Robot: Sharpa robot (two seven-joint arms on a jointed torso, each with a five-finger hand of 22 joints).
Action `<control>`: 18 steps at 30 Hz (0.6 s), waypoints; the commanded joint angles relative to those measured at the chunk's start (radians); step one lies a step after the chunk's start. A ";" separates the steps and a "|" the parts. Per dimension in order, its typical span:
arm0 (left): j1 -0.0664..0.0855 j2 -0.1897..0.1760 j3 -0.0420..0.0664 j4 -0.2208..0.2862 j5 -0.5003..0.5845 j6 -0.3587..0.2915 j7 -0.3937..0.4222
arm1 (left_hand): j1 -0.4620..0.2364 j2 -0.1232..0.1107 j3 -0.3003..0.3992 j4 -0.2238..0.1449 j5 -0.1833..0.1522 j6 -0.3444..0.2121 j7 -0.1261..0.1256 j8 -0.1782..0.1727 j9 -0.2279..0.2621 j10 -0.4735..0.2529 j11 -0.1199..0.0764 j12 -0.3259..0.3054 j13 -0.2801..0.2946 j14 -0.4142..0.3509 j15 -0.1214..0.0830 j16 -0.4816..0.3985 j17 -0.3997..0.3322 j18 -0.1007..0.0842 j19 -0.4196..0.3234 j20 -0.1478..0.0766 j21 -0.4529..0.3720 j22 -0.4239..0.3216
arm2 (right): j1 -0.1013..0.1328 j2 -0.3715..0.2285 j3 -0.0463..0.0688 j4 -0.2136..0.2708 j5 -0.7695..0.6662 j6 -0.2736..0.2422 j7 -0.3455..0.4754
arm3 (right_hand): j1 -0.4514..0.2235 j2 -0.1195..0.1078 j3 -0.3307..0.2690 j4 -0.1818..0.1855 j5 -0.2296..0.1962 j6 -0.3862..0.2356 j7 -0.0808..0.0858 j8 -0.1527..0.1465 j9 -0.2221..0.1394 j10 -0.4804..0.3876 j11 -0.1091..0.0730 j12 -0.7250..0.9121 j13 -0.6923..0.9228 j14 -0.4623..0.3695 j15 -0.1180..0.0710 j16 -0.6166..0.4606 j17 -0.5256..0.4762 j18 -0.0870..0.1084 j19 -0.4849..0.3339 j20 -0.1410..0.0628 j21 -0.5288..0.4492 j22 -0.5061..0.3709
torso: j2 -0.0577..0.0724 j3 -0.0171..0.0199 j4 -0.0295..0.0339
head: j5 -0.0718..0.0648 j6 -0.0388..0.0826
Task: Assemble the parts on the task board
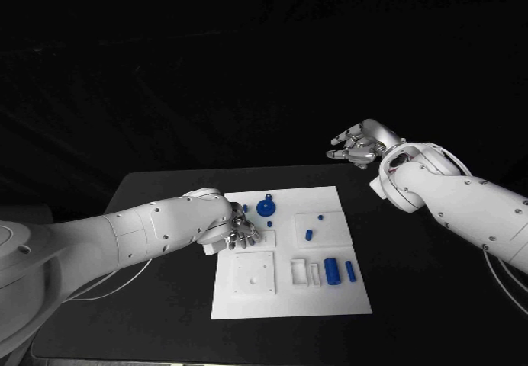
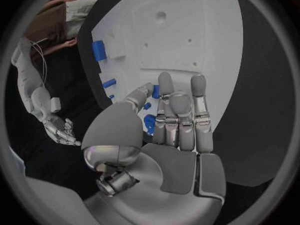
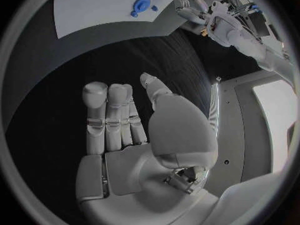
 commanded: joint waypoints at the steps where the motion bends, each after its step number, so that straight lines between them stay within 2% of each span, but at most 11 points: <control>1: 0.001 -0.001 0.001 0.003 0.014 0.017 0.004 | 0.001 -0.020 -0.078 0.019 0.008 0.010 0.005 0.009 -0.005 0.043 0.008 0.002 -0.001 -0.006 0.000 0.004 -0.002 -0.015 -0.001 0.009 -0.008 0.015 | -0.001 0.000 0.000 0.000 -0.004 0.012 0.003 | -0.008 -0.002 -0.001 0.005 0.004 -0.006 0.003 -0.005 -0.001 -0.002 -0.002 0.003 -0.001 -0.003 -0.003 0.005 -0.001 0.009 0.007 0.000 -0.004 0.081 | 0.000 -0.0001 0.0006 | 0.000 0.000; 3: 0.001 -0.002 0.001 0.003 0.021 0.021 0.005 | 0.040 -0.006 -0.174 0.044 0.005 0.009 0.007 0.009 -0.013 0.042 0.007 0.002 -0.001 -0.008 0.002 0.006 -0.003 -0.015 -0.001 0.009 -0.011 0.016 | -0.002 0.000 0.000 0.000 -0.004 0.012 0.003 | -0.008 -0.002 -0.001 0.005 0.004 -0.006 0.003 -0.005 -0.001 -0.002 -0.002 0.003 -0.001 -0.003 -0.003 0.005 -0.001 0.009 0.007 0.000 -0.004 0.081 | 0.000 0.0000 0.0008 | 0.000 0.000; 5: 0.001 -0.003 0.001 0.003 0.027 0.023 0.006 | 0.066 -0.007 -0.236 0.070 -0.017 0.010 0.009 0.009 -0.021 0.042 0.008 0.002 -0.001 -0.010 0.003 0.008 -0.004 -0.015 -0.001 0.010 -0.013 0.016 | -0.003 0.000 0.000 -0.001 -0.004 0.012 0.003 | -0.008 -0.002 -0.001 0.005 0.004 -0.006 0.003 -0.005 -0.001 -0.002 -0.002 0.003 -0.001 -0.003 -0.003 0.005 -0.001 0.009 0.007 0.000 -0.004 0.081 | 0.000 0.0000 0.0009 | 0.000 -0.001; 6: 0.001 -0.003 0.001 0.003 0.029 0.024 0.006 | 0.102 -0.001 -0.281 0.108 -0.028 0.012 0.009 0.010 -0.034 0.042 0.008 0.000 -0.002 -0.012 0.003 0.011 -0.008 -0.015 0.001 0.010 -0.018 0.016 | -0.003 0.000 0.000 -0.001 -0.004 0.012 0.003 | -0.007 -0.002 -0.004 0.006 0.005 -0.008 0.003 -0.005 -0.001 -0.002 -0.001 0.004 -0.001 -0.003 -0.003 0.005 -0.001 0.009 0.007 0.000 -0.006 0.081 | 0.000 -0.0001 0.0010 | 0.000 -0.001; 8: 0.001 -0.003 0.001 0.003 0.031 0.023 0.006 | 0.097 -0.008 -0.280 0.112 -0.073 0.011 0.011 0.011 -0.034 0.042 0.009 0.001 -0.001 -0.012 0.003 0.011 -0.008 -0.015 0.001 0.010 -0.018 0.016 | -0.004 0.001 0.000 -0.001 -0.004 0.012 0.003 | -0.007 -0.002 -0.004 0.006 0.005 -0.008 0.003 -0.005 -0.001 -0.002 -0.001 0.004 -0.001 -0.003 -0.003 0.005 -0.001 0.009 0.007 0.000 -0.006 0.081 | 0.000 -0.0003 0.0009 | 0.000 -0.001; 12: 0.001 -0.005 0.001 0.004 0.033 0.020 0.006 | 0.093 -0.017 -0.275 0.124 -0.106 0.009 0.012 0.014 -0.032 0.042 0.010 0.003 0.000 -0.012 0.004 0.011 -0.009 -0.015 0.002 0.010 -0.019 0.017 | -0.005 0.001 0.000 -0.002 -0.004 0.012 0.003 | -0.007 -0.002 -0.004 0.006 0.005 -0.008 0.003 -0.005 -0.001 -0.002 -0.001 0.004 -0.001 -0.003 -0.003 0.005 -0.001 0.009 0.007 0.000 -0.006 0.081 | 0.000 0.0003 0.0006 | 0.001 -0.001; 14: 0.001 -0.006 0.001 0.004 0.034 0.018 0.005 | 0.090 -0.023 -0.274 0.130 -0.146 0.008 0.013 0.015 -0.030 0.041 0.010 0.003 0.000 -0.012 0.004 0.011 -0.010 -0.015 0.002 0.011 -0.020 0.016 | -0.006 0.000 0.000 -0.002 -0.004 0.012 0.003 | -0.007 -0.002 -0.004 0.006 0.005 -0.008 0.003 -0.005 -0.001 -0.002 -0.001 0.004 -0.001 -0.003 -0.003 0.005 -0.001 0.009 0.007 0.000 -0.006 0.081 | 0.001 0.0004 0.0008 | 0.001 -0.001; 17: 0.001 -0.009 0.001 0.005 0.035 0.018 0.004 | 0.089 -0.032 -0.271 0.140 -0.176 0.007 0.014 0.018 -0.028 0.041 0.011 0.003 0.001 -0.012 0.005 0.011 -0.011 -0.015 0.002 0.011 -0.020 0.016 | -0.006 0.000 0.000 -0.001 -0.004 0.012 0.003 | -0.007 -0.002 -0.004 0.006 0.005 -0.008 0.003 -0.005 -0.001 -0.002 -0.001 0.004 -0.001 -0.003 -0.003 0.005 -0.001 0.009 0.007 0.000 -0.006 0.081 | 0.000 0.0001 0.0008 | 0.001 -0.002; 18: 0.001 -0.010 0.001 0.007 0.035 0.018 0.003 | 0.089 -0.035 -0.271 0.142 -0.201 0.008 0.014 0.019 -0.026 0.041 0.011 0.003 0.001 -0.012 0.005 0.011 -0.011 -0.015 0.002 0.011 -0.021 0.017 | -0.006 0.000 0.000 -0.001 -0.004 0.012 0.003 | -0.007 -0.002 -0.004 0.006 0.005 -0.008 0.003 -0.005 -0.001 -0.002 -0.001 0.004 -0.001 -0.003 -0.003 0.005 -0.001 0.009 0.007 0.000 -0.006 0.081 | 0.000 0.0001 0.0008 | 0.001 -0.002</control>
